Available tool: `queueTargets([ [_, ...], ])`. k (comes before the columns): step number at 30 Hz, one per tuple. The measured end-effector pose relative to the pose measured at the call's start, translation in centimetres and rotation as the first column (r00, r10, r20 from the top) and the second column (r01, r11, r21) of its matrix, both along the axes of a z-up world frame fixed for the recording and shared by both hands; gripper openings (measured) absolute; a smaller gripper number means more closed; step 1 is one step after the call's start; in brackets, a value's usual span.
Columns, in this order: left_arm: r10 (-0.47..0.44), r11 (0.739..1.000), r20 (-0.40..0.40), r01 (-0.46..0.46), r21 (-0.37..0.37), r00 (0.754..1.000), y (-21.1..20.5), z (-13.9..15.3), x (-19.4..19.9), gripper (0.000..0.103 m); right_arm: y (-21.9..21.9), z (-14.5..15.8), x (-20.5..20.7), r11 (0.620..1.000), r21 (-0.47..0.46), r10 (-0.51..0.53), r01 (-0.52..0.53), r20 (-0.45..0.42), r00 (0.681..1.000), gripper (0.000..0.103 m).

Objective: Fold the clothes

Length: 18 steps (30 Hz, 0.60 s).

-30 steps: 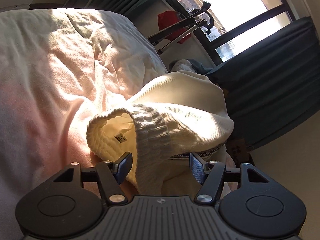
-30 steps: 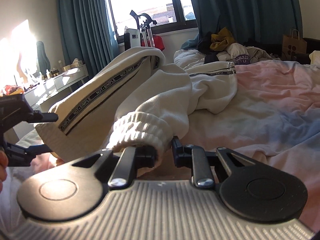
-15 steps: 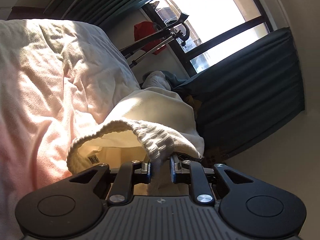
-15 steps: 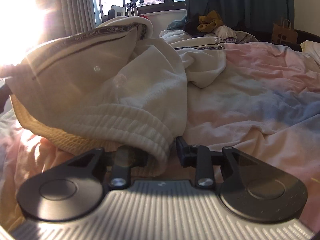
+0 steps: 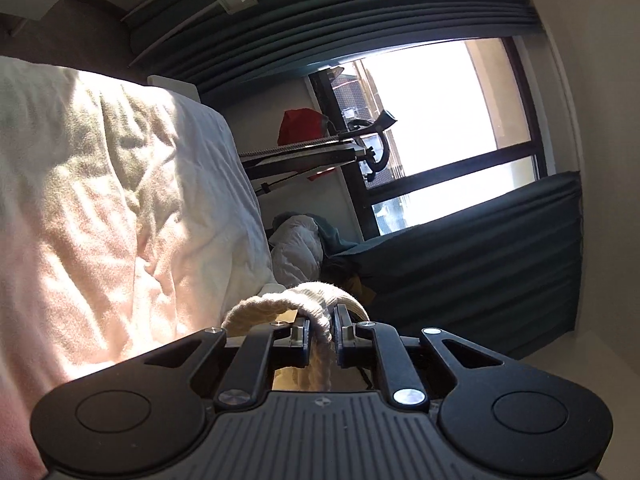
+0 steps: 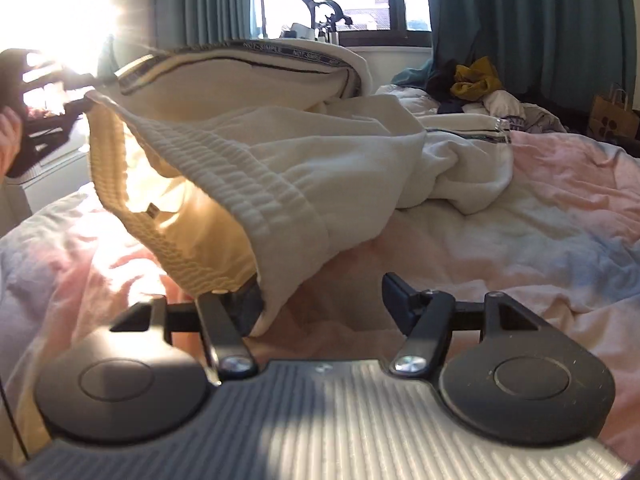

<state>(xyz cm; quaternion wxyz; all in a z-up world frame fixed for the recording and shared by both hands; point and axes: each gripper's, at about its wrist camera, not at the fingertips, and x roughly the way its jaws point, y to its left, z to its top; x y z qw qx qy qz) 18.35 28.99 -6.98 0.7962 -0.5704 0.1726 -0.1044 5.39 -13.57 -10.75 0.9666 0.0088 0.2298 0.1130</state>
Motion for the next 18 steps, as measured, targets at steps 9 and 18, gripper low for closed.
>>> queueTargets([
  [9,0.054,0.998,-0.114,-0.055,-0.004,0.992,3.0,-3.3,2.6,0.011,1.7,-0.6,1.7,0.998,0.028,0.053,-0.053,0.004,0.999,0.014],
  [18,0.088,0.96,-0.03,-0.076,0.271,0.996,3.6,4.7,1.8,0.009,3.3,4.0,-2.6,0.954,0.199,0.218,-0.225,0.056,0.974,0.013],
])
